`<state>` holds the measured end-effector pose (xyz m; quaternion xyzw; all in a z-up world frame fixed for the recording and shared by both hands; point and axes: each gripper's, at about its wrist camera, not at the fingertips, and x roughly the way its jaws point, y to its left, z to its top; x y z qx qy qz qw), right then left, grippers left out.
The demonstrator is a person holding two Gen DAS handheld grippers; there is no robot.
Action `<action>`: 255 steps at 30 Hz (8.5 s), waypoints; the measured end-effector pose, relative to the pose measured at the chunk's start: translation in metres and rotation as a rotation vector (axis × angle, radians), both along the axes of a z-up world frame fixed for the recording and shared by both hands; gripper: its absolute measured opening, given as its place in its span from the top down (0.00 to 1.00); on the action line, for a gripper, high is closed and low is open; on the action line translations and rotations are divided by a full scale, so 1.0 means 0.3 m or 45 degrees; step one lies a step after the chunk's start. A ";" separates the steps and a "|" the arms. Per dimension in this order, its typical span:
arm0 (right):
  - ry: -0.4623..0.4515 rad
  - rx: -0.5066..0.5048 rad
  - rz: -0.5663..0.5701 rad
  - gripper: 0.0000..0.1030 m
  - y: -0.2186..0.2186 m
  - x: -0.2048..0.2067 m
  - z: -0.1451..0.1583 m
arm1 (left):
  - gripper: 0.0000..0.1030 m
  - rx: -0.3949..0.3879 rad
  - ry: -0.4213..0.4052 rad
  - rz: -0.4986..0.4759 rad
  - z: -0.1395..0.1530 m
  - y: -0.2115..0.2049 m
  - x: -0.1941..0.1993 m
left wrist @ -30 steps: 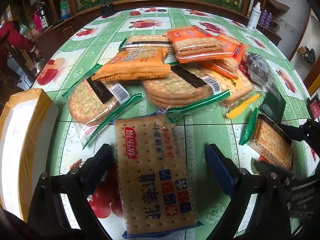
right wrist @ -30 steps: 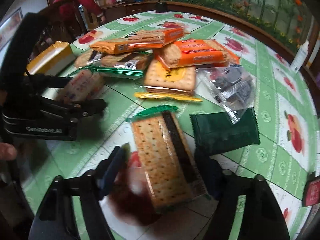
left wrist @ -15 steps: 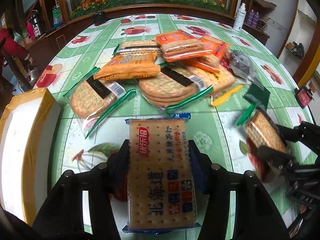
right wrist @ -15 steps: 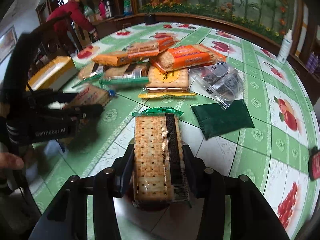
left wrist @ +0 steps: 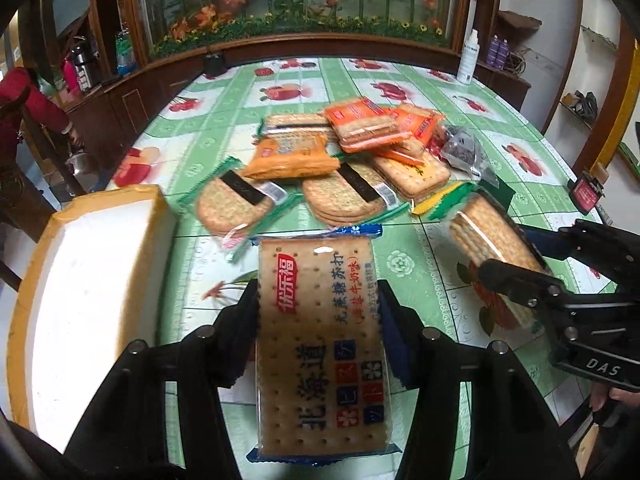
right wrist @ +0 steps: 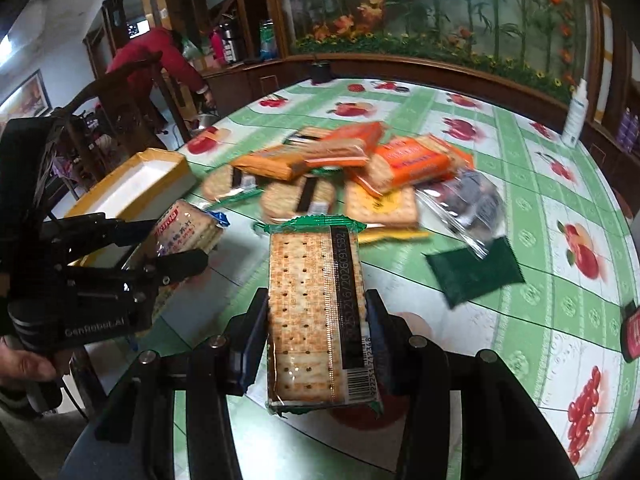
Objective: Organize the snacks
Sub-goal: 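Carry both cracker packs to the cardboard box and release them inside, then move both tools back over the snack pile on the table, then grasp the orange cheese biscuit pack with the left gripper while the right grasps an orange soda cracker pack, then carry both orange packs to the cardboard box and release them inside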
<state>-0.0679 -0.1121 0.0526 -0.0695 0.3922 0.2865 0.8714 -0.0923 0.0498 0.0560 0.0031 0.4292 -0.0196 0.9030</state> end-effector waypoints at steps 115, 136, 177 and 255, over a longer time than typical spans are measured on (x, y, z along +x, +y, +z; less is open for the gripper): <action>0.049 0.033 -0.151 0.40 -0.004 0.223 0.008 | 0.16 -0.039 0.226 0.177 0.013 0.094 0.490; 0.049 0.023 -0.188 0.39 0.024 0.325 0.037 | 0.28 0.013 0.330 0.065 -0.116 0.034 0.647; 0.051 -0.117 -0.129 0.74 0.280 0.458 0.013 | 0.31 0.029 0.116 0.098 0.086 0.268 0.369; -0.085 -0.032 -0.020 0.46 0.250 0.083 0.108 | 0.31 0.001 -0.092 0.144 0.166 0.271 0.027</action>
